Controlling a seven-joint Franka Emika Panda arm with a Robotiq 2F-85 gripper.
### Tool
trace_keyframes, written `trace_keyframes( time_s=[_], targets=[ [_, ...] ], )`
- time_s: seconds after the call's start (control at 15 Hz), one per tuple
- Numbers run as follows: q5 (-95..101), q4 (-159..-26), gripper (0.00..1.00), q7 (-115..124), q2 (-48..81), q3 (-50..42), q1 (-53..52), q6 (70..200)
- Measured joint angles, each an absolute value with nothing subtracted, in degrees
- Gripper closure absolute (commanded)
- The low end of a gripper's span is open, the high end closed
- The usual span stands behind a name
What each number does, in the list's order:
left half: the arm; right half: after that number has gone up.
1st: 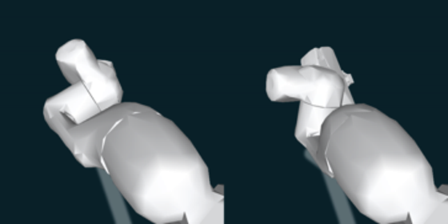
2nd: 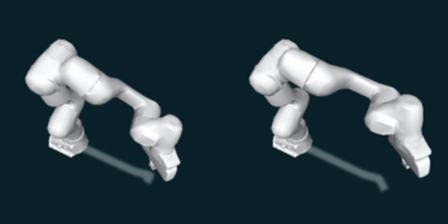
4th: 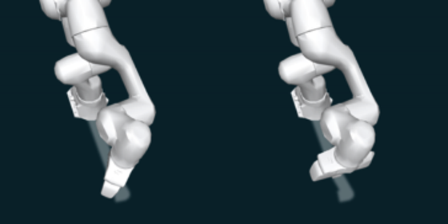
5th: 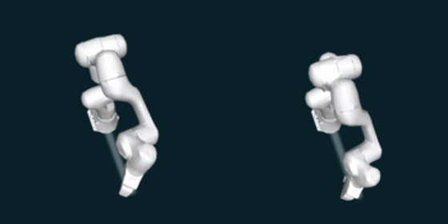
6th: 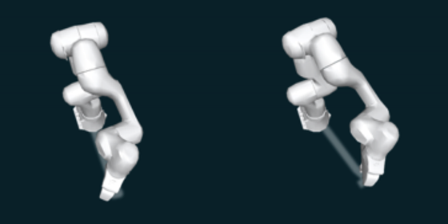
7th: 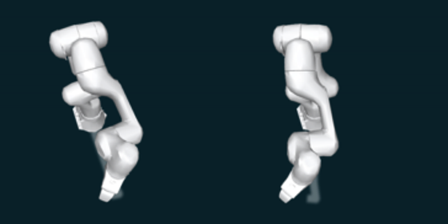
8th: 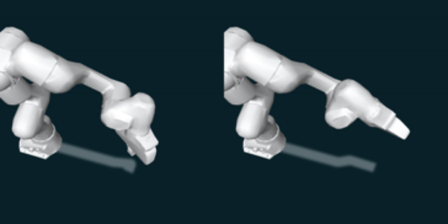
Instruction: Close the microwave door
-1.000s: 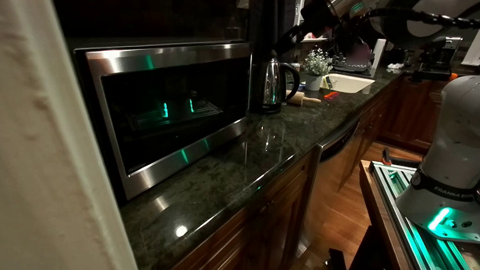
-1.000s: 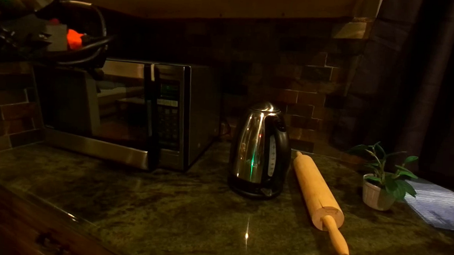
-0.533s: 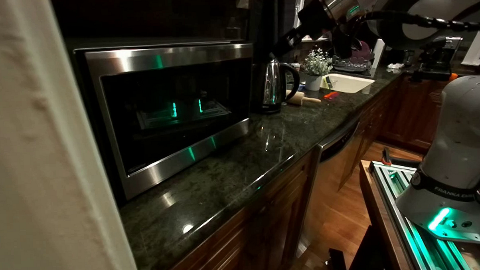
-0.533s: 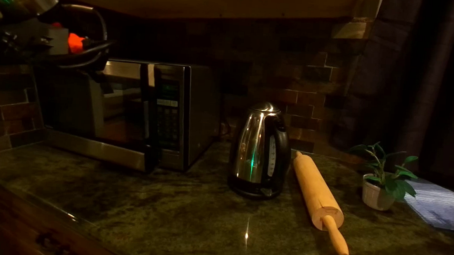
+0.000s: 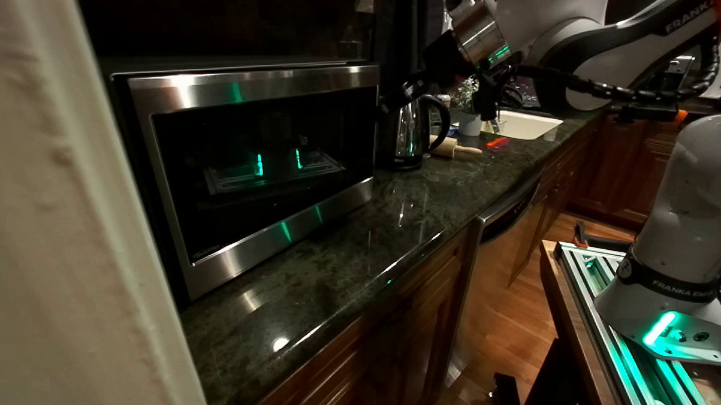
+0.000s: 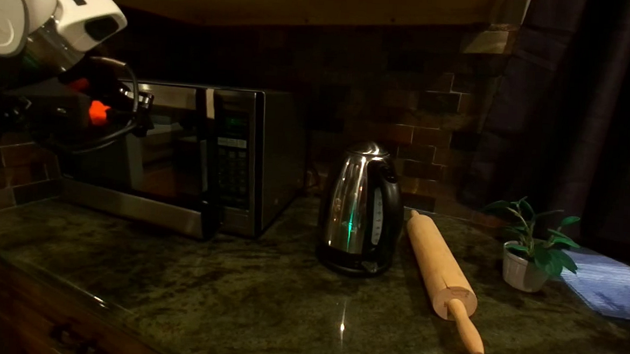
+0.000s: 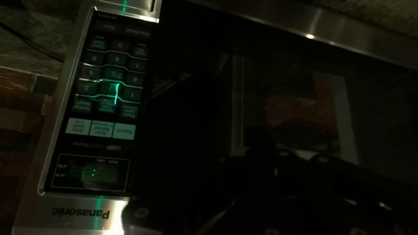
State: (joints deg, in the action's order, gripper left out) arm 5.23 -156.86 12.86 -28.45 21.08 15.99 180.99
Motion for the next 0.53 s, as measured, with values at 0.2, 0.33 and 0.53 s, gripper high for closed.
trace_keyframes(
  time_s=[0.2, 0.33, 0.53],
  targets=[
    [5.23, -155.11, 1.0, 16.61, -26.55, 30.45, 27.2, 184.4],
    [5.19, -153.85, 1.0, 18.28, -26.21, 36.14, 34.12, 185.41],
    [5.16, -152.19, 1.0, 20.33, -26.17, 43.92, 42.73, 186.35]
  ],
)
